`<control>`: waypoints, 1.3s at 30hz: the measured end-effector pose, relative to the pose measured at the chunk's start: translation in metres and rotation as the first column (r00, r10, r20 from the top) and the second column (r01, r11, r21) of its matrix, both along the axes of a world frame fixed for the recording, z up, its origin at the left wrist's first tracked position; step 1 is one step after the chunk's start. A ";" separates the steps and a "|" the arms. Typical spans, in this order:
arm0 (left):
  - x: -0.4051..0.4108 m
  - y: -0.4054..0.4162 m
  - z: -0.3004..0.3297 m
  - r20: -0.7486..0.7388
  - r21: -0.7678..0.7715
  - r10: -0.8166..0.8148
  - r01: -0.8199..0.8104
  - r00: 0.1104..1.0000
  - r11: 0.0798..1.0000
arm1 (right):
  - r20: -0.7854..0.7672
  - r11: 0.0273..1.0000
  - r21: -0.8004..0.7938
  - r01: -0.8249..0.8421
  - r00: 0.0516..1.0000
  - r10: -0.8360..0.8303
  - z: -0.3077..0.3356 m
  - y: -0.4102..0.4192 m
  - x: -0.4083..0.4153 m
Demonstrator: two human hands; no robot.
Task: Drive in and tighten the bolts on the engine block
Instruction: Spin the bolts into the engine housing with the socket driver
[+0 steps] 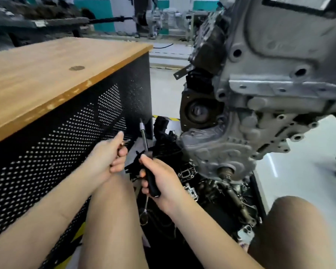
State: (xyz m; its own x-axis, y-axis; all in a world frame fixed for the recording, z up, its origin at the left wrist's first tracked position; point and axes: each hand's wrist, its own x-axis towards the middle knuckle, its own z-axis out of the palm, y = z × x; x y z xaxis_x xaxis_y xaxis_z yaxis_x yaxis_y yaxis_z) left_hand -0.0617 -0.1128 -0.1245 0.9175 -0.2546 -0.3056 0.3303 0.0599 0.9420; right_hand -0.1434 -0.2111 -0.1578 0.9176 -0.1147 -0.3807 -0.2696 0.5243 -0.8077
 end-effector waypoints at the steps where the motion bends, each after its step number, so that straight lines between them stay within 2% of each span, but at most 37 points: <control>1: -0.008 -0.011 -0.010 -0.014 0.014 -0.014 0.014 1.000 1.000 | 0.027 0.999 -0.040 0.013 1.000 -0.011 0.000 -0.003 -0.004; 5: -0.031 -0.037 -0.041 -0.048 0.062 -0.080 0.083 0.996 0.995 | 0.123 0.996 -0.082 0.041 0.992 -0.031 -0.003 -0.019 -0.019; 9: -0.041 -0.050 -0.058 -0.055 0.044 -0.126 0.129 0.990 0.991 | 0.169 0.951 -0.295 0.092 0.985 -0.042 -0.011 -0.032 -0.028; 11: -0.042 -0.054 -0.063 -0.065 0.016 -0.154 0.156 0.986 0.988 | 0.163 0.933 -0.343 0.104 0.985 -0.050 -0.015 -0.036 -0.029; 18: -0.043 -0.054 -0.063 -0.162 -0.183 -0.320 0.290 0.934 0.939 | 0.118 0.939 -0.335 0.081 0.992 -0.043 -0.017 -0.051 -0.029; 26: -0.050 -0.061 -0.063 -0.113 -0.122 -0.304 0.291 0.946 0.949 | 0.095 0.945 -0.314 0.095 0.993 -0.069 -0.023 -0.056 -0.034; 39: -0.054 -0.064 -0.072 -0.140 -0.162 -0.300 0.277 0.944 0.947 | 0.084 0.930 -0.308 0.199 0.980 -0.182 -0.031 -0.058 -0.031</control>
